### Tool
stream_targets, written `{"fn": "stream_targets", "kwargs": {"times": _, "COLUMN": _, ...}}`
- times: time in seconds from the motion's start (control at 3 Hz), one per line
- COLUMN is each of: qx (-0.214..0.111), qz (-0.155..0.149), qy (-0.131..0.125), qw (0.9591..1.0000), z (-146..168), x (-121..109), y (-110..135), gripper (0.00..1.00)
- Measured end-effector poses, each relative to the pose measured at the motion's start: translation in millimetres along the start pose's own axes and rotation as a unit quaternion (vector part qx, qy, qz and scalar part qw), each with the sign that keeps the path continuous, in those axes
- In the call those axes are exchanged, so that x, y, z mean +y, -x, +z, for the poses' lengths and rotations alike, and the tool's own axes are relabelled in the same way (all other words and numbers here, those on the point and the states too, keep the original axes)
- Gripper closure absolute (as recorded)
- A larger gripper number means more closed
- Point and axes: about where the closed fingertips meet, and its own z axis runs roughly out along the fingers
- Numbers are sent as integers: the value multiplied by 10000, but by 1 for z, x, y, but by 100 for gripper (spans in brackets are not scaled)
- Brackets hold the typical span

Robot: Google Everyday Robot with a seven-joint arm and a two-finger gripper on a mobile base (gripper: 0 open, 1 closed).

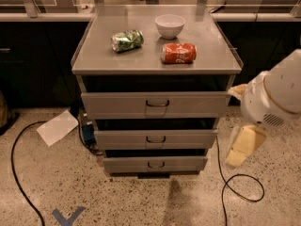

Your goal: Open middle drawer

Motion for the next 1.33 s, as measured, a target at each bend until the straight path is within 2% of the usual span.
{"fn": "stream_targets", "kwargs": {"times": 0.67, "qx": -194, "qz": 3, "qy": 303, "qw": 9994, "z": 99, "x": 36, "y": -15, "gripper": 0}}
{"fn": "stream_targets", "kwargs": {"times": 1.0, "qx": -276, "qz": 274, "qy": 424, "qw": 9983, "z": 150, "x": 50, "y": -25, "gripper": 0}}
{"fn": "stream_targets", "kwargs": {"times": 1.33, "qx": -277, "qz": 273, "qy": 424, "qw": 9983, "z": 150, "x": 50, "y": -25, "gripper": 0}}
